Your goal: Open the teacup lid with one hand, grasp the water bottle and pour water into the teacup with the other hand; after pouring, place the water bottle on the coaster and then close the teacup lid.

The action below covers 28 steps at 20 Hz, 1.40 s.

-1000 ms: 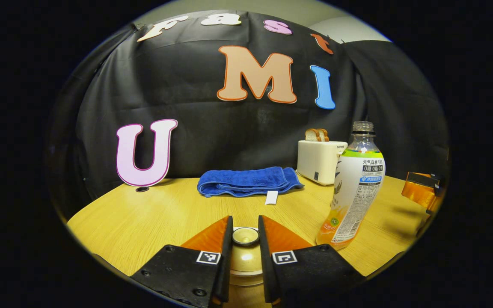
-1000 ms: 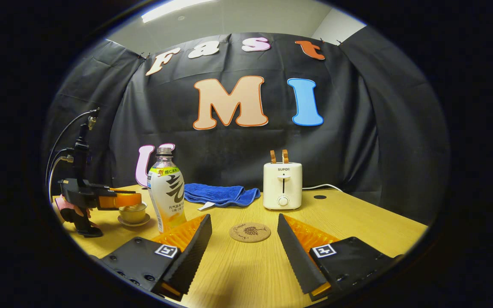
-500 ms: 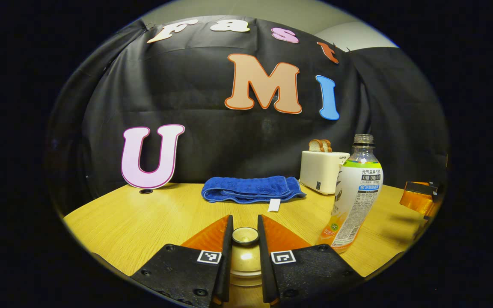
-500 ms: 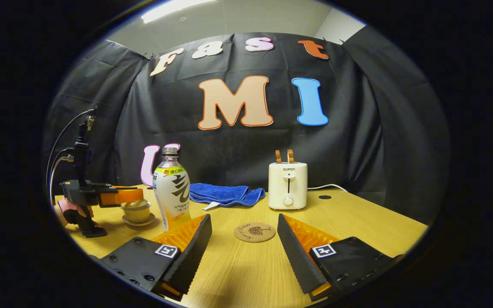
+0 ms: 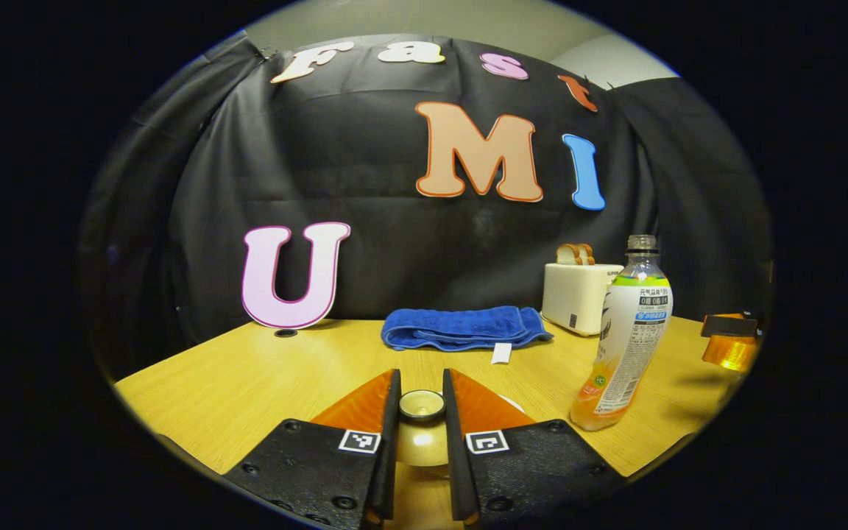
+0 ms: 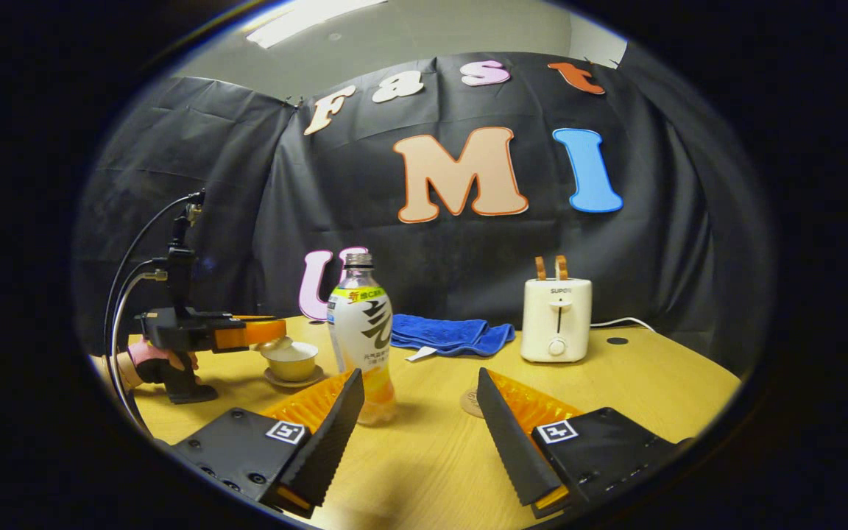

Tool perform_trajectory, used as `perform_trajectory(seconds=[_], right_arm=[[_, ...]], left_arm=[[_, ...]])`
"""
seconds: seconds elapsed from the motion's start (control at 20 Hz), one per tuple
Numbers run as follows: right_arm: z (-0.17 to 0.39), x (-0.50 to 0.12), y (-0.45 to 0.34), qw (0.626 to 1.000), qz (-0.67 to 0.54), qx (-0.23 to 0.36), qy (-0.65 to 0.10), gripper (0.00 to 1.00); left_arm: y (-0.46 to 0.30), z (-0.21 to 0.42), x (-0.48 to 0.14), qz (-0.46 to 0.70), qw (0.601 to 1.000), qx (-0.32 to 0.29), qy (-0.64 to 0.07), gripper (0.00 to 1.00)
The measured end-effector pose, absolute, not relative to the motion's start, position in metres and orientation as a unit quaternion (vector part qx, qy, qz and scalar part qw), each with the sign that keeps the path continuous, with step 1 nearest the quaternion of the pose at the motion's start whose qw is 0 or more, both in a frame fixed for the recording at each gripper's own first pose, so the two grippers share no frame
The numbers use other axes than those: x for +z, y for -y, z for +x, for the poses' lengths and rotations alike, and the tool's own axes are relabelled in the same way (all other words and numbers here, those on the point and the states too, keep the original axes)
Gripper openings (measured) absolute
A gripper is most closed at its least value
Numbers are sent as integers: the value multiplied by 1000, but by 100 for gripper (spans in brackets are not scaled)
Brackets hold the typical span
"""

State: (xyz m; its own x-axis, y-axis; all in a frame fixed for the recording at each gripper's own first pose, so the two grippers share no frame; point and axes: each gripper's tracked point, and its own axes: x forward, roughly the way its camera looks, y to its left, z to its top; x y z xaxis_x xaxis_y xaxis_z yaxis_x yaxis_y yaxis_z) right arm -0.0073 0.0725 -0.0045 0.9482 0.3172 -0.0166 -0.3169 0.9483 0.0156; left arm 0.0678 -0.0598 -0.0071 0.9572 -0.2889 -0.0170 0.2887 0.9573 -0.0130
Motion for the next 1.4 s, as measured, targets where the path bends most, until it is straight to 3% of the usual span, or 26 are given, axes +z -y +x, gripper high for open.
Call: perform_trajectory(seconds=[0.8,1.4], right_arm=[[35,-23,-149,981,-1,189,-53,97],[73,-44,-165,981,-22,161,-104,96]], left_arm=[[-60,49,-4,1,1000,-17,1,27],[-81,49,-4,4,1000,1,0,27]])
